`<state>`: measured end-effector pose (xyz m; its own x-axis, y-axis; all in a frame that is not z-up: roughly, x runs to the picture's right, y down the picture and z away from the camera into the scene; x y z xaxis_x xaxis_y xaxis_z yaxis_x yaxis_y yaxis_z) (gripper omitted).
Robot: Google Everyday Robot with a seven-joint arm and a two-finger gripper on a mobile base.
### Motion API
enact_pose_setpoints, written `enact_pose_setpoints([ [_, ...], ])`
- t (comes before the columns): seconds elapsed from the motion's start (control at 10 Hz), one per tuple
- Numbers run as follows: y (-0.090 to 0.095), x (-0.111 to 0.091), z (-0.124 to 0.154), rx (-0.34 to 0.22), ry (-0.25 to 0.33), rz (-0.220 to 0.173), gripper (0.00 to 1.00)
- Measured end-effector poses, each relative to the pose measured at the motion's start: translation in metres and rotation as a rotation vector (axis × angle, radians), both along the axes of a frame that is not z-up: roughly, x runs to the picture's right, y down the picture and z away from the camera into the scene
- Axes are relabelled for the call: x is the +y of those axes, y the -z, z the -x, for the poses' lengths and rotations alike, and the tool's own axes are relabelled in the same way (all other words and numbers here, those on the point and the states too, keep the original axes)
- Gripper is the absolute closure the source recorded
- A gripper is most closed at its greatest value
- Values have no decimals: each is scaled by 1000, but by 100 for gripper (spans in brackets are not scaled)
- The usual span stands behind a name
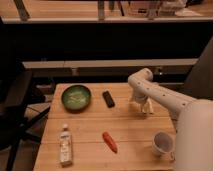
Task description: Place the white sponge in the ceramic bowl
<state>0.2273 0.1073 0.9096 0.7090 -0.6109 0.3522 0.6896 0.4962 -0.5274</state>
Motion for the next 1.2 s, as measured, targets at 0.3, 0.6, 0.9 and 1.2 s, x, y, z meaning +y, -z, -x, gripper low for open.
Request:
enact_pose_setpoints([
  [0.3,-2,3,-3,1,-8,0,20],
  [0.6,-4,5,-6,-1,-15,-3,20],
  [0.9,-5,6,-11,-1,-25,-5,20],
  [1.2,-6,8,-14,-2,-33,-7,20],
])
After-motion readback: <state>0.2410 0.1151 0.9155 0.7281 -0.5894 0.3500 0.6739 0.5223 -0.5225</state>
